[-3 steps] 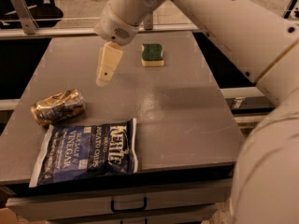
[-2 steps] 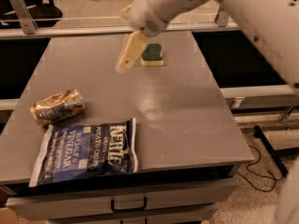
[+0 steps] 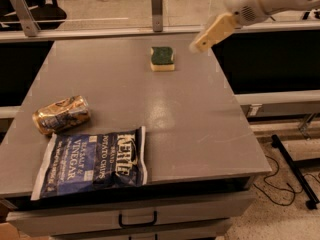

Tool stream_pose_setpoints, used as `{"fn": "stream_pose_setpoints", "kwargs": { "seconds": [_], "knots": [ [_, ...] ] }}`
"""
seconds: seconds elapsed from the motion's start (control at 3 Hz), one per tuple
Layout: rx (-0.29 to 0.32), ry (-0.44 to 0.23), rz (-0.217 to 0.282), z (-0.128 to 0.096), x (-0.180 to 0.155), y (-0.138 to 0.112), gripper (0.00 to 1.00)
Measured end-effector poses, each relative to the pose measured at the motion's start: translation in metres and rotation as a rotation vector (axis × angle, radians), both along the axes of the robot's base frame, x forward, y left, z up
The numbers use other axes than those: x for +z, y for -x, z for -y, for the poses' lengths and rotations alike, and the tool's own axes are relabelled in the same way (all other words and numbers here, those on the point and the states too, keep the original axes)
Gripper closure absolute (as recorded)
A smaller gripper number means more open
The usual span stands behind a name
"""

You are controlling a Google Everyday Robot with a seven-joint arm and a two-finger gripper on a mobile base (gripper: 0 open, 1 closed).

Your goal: Knock orange can over

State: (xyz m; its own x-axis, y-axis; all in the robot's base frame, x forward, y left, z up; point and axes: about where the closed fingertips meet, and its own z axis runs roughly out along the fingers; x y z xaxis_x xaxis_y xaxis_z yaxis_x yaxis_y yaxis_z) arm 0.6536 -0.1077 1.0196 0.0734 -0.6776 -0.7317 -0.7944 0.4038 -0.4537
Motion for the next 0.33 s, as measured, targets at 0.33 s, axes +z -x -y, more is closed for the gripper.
{"fn": "stream_pose_setpoints", "kwargs": {
  "seconds": [0.33],
  "knots": [
    [-0.045,-0.009,0.026,0.0202,0.0065,-0.0013,0.00]
  ]
}}
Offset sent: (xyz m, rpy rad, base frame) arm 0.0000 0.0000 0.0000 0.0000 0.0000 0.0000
